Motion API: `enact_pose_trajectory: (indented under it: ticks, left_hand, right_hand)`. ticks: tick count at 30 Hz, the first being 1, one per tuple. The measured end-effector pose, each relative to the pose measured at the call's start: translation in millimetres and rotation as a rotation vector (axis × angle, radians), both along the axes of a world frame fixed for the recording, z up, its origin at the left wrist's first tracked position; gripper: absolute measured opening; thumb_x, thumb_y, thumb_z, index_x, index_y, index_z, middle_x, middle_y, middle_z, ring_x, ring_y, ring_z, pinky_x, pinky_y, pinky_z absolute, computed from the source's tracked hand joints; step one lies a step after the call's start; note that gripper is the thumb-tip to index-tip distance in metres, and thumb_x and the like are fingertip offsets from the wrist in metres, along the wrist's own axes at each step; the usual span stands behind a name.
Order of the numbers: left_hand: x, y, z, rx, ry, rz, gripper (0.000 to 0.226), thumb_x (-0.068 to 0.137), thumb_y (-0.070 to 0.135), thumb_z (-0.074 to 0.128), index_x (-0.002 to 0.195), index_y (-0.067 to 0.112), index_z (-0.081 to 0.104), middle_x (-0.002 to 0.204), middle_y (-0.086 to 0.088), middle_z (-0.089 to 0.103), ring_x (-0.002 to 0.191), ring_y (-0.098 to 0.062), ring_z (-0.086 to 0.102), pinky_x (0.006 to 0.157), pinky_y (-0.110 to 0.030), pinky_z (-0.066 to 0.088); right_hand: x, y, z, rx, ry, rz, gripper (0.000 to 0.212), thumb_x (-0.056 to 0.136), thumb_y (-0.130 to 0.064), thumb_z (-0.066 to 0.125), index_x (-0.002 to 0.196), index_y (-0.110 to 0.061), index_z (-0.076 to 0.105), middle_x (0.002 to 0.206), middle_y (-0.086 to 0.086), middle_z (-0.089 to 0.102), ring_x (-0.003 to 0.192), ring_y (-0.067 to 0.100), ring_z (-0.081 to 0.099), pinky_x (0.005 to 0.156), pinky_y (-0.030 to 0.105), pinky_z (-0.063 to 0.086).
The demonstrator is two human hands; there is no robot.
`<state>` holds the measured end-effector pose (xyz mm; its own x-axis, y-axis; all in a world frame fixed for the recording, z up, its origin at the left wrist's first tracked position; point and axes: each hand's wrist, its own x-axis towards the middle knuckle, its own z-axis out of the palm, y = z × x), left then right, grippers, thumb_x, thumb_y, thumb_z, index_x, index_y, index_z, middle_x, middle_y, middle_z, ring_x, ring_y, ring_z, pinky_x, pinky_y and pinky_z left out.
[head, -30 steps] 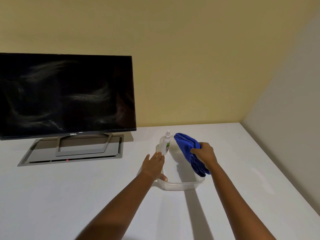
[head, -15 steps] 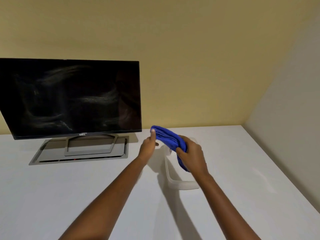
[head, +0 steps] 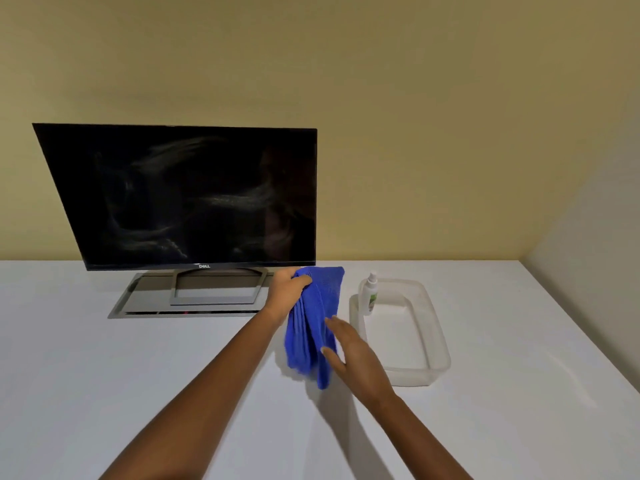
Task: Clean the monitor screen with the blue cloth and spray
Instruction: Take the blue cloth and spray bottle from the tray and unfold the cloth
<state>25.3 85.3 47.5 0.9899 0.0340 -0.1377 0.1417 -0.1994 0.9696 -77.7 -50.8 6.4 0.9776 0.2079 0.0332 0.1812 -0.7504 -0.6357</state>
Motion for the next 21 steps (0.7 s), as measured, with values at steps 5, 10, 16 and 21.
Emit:
enact_pose_trajectory:
  ticks: [5,10,16,21]
  left_hand:
    - [-1.3,7.9,0.8,0.162,-0.061,-0.133,0.016,0.086,0.008,0.05,0.076,0.016,0.06,0.07,-0.002,0.058,0.07,-0.018,0.054,0.066,-0.027,0.042]
    - [-1.7,10.4,9.0,0.174,-0.062,-0.336,0.024,0.087,0.008,0.051,0.073,0.025,0.061,0.074,0.005,0.06,0.073,-0.009,0.056,0.065,-0.019,0.044]
    - [-9.4,11.6,3.0,0.087,-0.039,-0.403,0.012,0.09,0.013,0.051,0.098,0.02,0.056,0.089,0.003,0.06,0.082,-0.008,0.057,0.071,-0.016,0.047]
    - [-15.8,20.2,-15.8,0.042,0.1,-0.481,0.043,0.082,0.023,0.065,0.121,0.02,0.047,0.112,0.004,0.058,0.1,-0.01,0.057,0.076,-0.015,0.048]
  right_hand:
    - [20.9,-7.0,23.2,0.08,-0.202,-0.118,0.052,0.096,-0.018,0.046,0.145,-0.018,0.026,0.152,-0.003,0.029,0.14,0.013,0.027,0.107,0.018,0.025]
    - [43.3,-2.7,41.7,-0.108,-0.105,-0.1,0.058,0.093,-0.035,0.051,0.144,-0.018,0.027,0.15,0.001,0.034,0.143,0.019,0.018,0.116,0.045,0.006]
    - [53.7,2.9,49.1,-0.044,-0.052,-0.165,0.034,0.086,-0.036,0.06,0.109,-0.012,0.062,0.103,0.007,0.069,0.092,0.023,0.06,0.088,0.036,0.04]
    - [53.0,1.2,48.9,0.125,-0.012,-0.216,0.027,0.084,-0.03,0.064,0.099,-0.008,0.064,0.089,0.007,0.068,0.072,0.017,0.054,0.053,0.018,0.035]
